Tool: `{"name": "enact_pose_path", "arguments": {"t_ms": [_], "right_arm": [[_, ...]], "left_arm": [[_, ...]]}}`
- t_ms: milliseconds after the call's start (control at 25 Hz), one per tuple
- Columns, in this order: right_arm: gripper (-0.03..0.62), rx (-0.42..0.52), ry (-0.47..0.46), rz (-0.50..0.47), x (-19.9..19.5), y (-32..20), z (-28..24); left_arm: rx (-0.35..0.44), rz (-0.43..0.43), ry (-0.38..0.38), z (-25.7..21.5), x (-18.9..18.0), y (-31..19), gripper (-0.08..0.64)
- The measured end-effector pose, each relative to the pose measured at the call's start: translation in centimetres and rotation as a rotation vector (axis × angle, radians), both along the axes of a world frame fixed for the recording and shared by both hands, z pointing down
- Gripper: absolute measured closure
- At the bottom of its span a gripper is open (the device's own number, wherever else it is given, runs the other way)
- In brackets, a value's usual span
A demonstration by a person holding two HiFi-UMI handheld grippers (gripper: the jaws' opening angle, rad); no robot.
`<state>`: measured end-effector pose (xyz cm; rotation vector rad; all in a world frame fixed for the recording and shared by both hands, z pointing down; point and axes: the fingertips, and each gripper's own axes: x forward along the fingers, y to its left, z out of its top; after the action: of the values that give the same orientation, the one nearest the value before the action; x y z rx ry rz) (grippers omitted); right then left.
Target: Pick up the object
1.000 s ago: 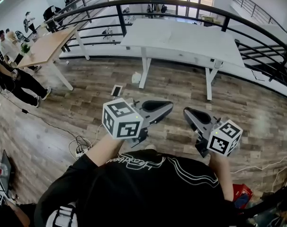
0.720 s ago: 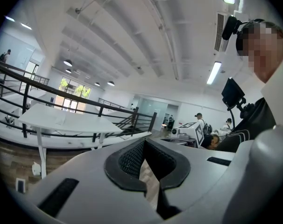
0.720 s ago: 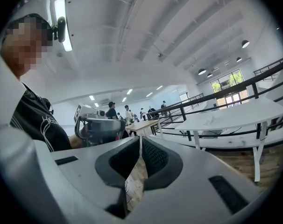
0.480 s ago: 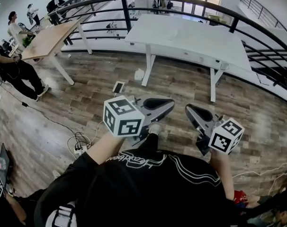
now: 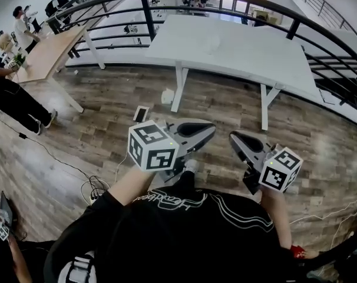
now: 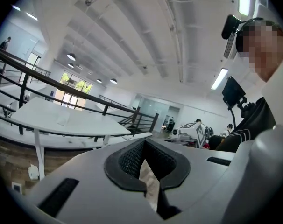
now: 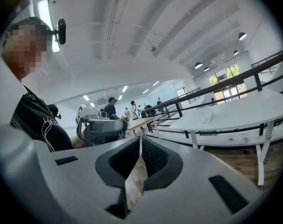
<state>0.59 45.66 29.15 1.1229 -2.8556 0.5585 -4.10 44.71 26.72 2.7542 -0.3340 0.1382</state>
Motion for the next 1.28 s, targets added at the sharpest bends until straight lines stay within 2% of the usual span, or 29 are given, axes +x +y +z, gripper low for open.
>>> {"name": "enact_pose_path", "arguments": {"t_ms": [200, 400, 640, 840, 1280], "right_arm": [[0.571, -0.038, -0.003, 0.031, -0.1, -9.1, 0.6], [0.571, -0.044, 0.004, 0.041, 0.3, -17.9, 2.0], [0.571, -0.066, 0.005, 0.053, 0.1, -29.2, 0.2], [0.571, -0.08, 0.019, 0.064, 0.1, -32.9, 0.5], [0.571, -0.087, 0.005, 0.035, 1.9, -36.2, 1.9]], "left_arm": [[-0.022, 0.021, -0.007, 0.6, -0.2, -9.7, 0.554], [-0.006, 0.034, -0.04, 2.5, 0.6, -18.7, 0.554], [-0.062, 0.061, -0.058, 1.9, 1.0, -30.3, 0.554], [-0.049, 0.082, -0.05, 1.6, 1.1, -34.1, 0.554], [-0.07, 0.074, -0.065, 3.2, 3.4, -37.2, 0.554]]}}
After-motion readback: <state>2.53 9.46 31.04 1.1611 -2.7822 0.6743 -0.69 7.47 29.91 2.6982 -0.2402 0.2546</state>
